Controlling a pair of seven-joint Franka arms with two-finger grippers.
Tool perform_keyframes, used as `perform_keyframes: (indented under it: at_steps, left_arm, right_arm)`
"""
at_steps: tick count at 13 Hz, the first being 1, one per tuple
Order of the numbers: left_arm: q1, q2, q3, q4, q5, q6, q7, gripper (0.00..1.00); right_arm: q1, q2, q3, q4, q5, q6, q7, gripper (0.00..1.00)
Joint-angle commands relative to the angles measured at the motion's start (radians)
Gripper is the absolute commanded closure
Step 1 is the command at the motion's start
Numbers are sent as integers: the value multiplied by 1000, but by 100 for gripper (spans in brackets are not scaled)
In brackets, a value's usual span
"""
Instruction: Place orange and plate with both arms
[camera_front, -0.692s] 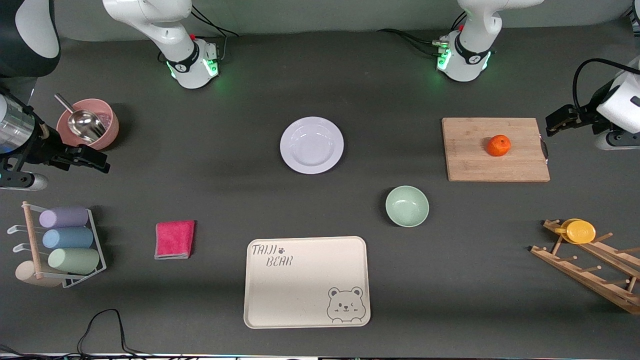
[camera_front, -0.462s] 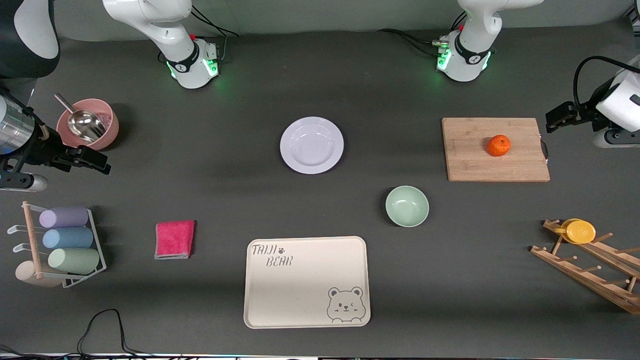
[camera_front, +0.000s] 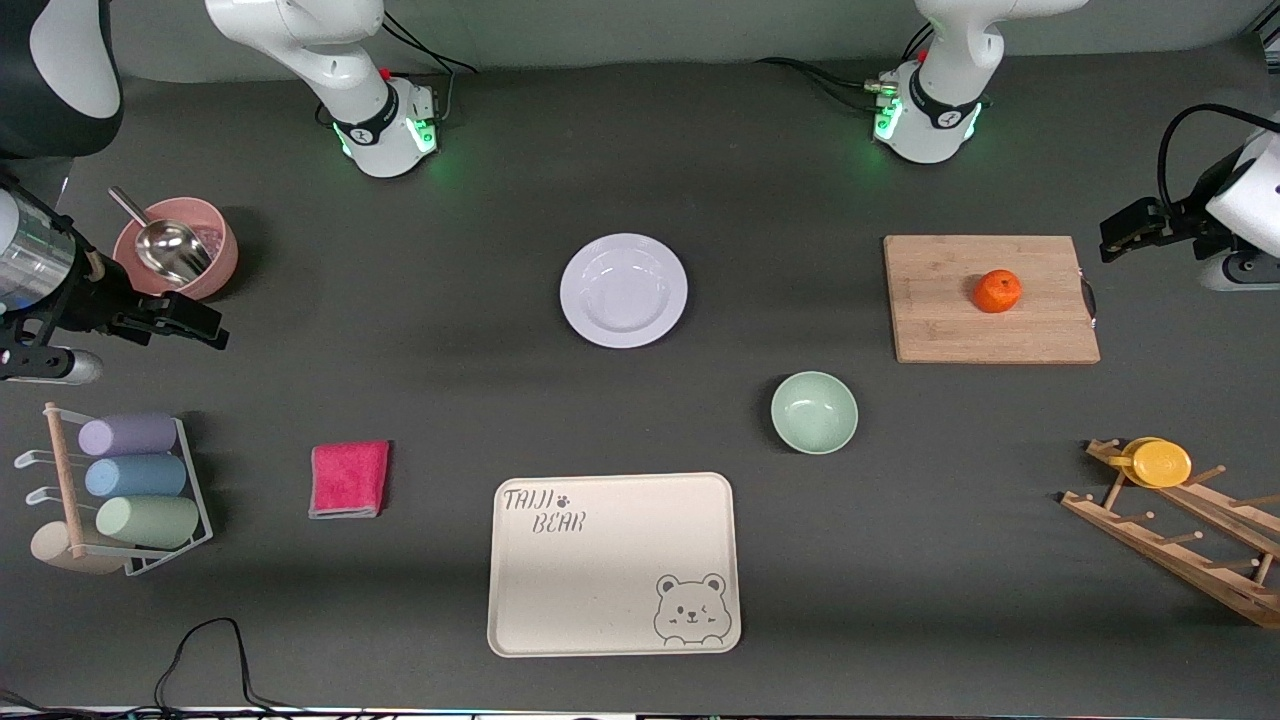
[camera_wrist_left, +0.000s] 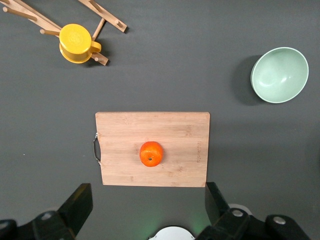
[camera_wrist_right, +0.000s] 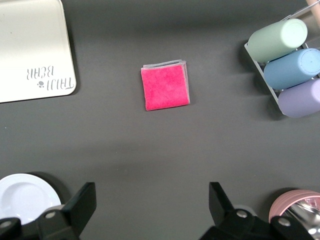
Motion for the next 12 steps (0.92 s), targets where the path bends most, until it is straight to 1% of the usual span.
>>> perform_keyframes:
  at_steps: [1,3,4,5,7,8,10,12]
  left_arm:
    - [7,2,2,21,-11,-44,4,0]
    - [10,-43,8,-7,-11,-108,-1,0]
    - [13,-99,16,-45,-11,-127,4,0]
    - [13,-170,22,-105,-9,-133,11,0]
    - [13,-311,60,-227,-8,-149,13,0]
    - [13,-354,65,-260,-8,-170,13,0]
    - [13,-385,65,-297,-8,-178,13,0]
    - [11,-376,65,-323,-6,-155,13,0]
  right_arm:
    - [4,-8,-5,-24,20,21,-17,0]
    - [7,-7,-5,-26,20,21,-17,0]
    - [7,-5,-5,-26,18,22,-17,0]
    - [8,-8,-5,-27,20,24,-18,0]
    - [8,-13,-5,-26,18,24,-18,0]
    - [8,-14,-5,-26,18,24,-18,0]
    - [8,-11,-5,-29,16,25,-20,0]
    - [8,-19,-5,-44,15,21,-21,0]
